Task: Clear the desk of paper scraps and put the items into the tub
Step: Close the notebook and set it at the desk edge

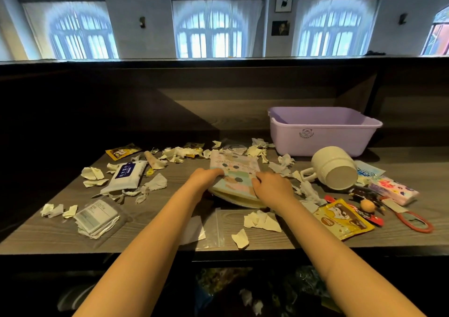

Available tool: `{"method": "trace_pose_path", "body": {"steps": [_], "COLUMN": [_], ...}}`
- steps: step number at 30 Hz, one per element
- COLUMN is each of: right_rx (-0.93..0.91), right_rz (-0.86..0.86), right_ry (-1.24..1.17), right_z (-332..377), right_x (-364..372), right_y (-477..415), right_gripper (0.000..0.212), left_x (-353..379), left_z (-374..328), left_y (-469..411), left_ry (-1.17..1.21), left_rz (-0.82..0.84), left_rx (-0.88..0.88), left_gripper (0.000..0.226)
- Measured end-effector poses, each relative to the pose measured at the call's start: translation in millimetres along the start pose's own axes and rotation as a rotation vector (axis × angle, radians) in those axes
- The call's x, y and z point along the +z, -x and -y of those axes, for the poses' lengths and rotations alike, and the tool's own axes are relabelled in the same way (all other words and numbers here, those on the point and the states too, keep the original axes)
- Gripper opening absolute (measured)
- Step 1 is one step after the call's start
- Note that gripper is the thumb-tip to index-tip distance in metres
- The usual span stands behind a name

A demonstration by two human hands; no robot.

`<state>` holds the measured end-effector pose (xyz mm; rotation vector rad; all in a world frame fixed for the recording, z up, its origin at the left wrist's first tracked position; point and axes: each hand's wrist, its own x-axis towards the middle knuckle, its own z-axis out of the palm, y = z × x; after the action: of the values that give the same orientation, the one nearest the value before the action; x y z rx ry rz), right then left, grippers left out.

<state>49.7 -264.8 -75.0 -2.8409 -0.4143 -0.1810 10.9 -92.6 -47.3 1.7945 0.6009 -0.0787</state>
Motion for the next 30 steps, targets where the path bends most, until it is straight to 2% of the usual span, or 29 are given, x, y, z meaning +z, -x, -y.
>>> {"method": "trace_pose_path", "body": {"steps": [2,4,7,13,17,22,24,27,30], "right_rx": [0.005,0.012,0.0,0.005,0.08,0.191,0.187,0.141,0.096], "right_rz": [-0.003,0.007,0.024,0.036,-0.001,0.105,0.146,0.218,0.281], "right_ry": [-0.028,-0.031,-0.019,-0.105,-0.375,-0.702,-0.873,-1.14,-1.243], "right_z": [-4.2,-6.9,-7.6,-2.8,7.9,35.0,40.3,59.7,84.7], "right_x": [-0.8,-1.8,-2.8,-16.0,-25.5,-34.7,-36.5,-36.3,-32.7], "right_y": [-0.5,-1.0,0.4,4.6,12.8,14.4,16.5,25.7,34.0], "right_gripper": [0.041,0.041,0.04,0.043,0.058,0.072,0.066,0.046,0.042], "left_x": [5.1,10.2,15.4,11.2,-0.4,-25.8,-36.5,-60.8,-85.4], "left_z": [-2.2,-0.8,1.7,2.0,8.0,18.6,22.9,35.7,50.7], "left_y": [3.8,5.1,3.5,12.2,17.4,27.9,32.7,44.0,53.8], "left_ry": [0.186,0.217,0.161,0.244,0.34,0.409,0.441,0.488,0.465], "left_rz": [0.094,0.127,0.087,0.025,0.006,-0.085,-0.066,-0.083,-0.131], "left_rx": [-0.037,-0.047,-0.005,0.085,0.138,0.212,0.235,0.281,0.306], "left_gripper": [0.035,0.031,0.04,0.034,0.038,0.034,0.032,0.03,0.032]}}
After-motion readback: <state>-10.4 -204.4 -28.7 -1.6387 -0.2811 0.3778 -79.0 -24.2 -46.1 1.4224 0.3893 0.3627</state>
